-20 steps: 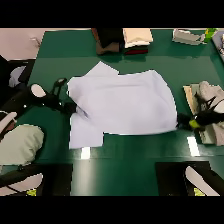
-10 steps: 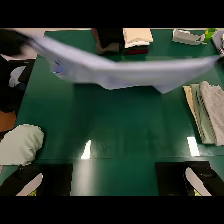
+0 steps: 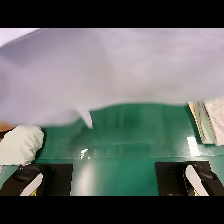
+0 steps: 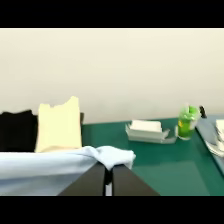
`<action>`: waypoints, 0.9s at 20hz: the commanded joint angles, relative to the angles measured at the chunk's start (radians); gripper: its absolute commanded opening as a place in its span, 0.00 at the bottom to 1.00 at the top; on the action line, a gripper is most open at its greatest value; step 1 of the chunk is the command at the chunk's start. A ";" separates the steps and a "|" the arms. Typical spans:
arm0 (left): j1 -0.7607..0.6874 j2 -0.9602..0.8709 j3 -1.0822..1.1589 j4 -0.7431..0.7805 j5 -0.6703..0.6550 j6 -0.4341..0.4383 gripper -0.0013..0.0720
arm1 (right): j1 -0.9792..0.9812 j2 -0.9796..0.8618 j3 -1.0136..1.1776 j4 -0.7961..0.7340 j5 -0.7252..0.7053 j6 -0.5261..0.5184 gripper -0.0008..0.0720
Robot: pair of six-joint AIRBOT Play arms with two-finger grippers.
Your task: Fold the shirts.
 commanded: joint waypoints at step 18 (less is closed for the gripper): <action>0.001 -0.799 -0.555 0.113 0.064 -0.057 0.05 | 0.279 -0.737 -0.470 -0.060 -0.090 -0.008 0.04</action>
